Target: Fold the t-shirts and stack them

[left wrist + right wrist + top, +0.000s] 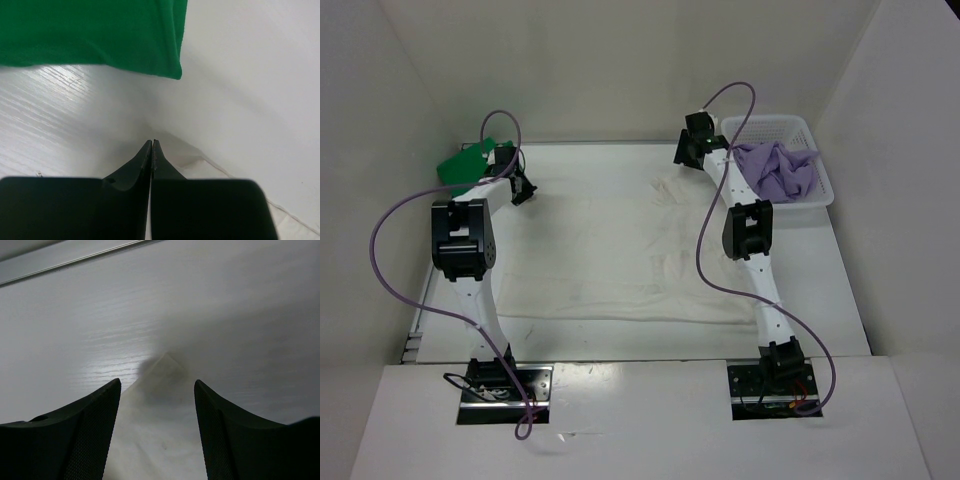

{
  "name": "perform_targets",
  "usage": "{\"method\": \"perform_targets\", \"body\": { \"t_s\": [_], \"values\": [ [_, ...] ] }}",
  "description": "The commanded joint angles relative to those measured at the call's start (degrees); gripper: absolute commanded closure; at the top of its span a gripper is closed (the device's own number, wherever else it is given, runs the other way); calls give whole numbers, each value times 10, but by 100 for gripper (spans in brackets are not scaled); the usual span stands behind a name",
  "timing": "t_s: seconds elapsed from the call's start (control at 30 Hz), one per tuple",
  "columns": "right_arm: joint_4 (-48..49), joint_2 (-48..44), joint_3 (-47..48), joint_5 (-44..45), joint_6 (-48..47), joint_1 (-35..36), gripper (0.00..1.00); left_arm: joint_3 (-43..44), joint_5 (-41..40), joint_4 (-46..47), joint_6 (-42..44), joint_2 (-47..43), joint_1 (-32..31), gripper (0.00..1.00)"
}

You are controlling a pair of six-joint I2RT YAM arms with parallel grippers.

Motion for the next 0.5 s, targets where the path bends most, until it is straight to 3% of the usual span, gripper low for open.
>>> {"method": "perform_targets", "body": {
  "t_s": [0.0,0.2,0.4,0.47],
  "values": [
    [-3,11,35,23,-13,-9,34,5,16,12,2,-28,-2,100],
    [4,29,35,11,-13,-9,35,10,28,12,-4,-28,-2,100],
    [15,45,46,-1,-2,-9,45,10,33,7,-9,-34,-2,100],
    [15,51,46,-1,-2,-9,52,5,33,7,-9,-40,-2,100]
  ]
}}
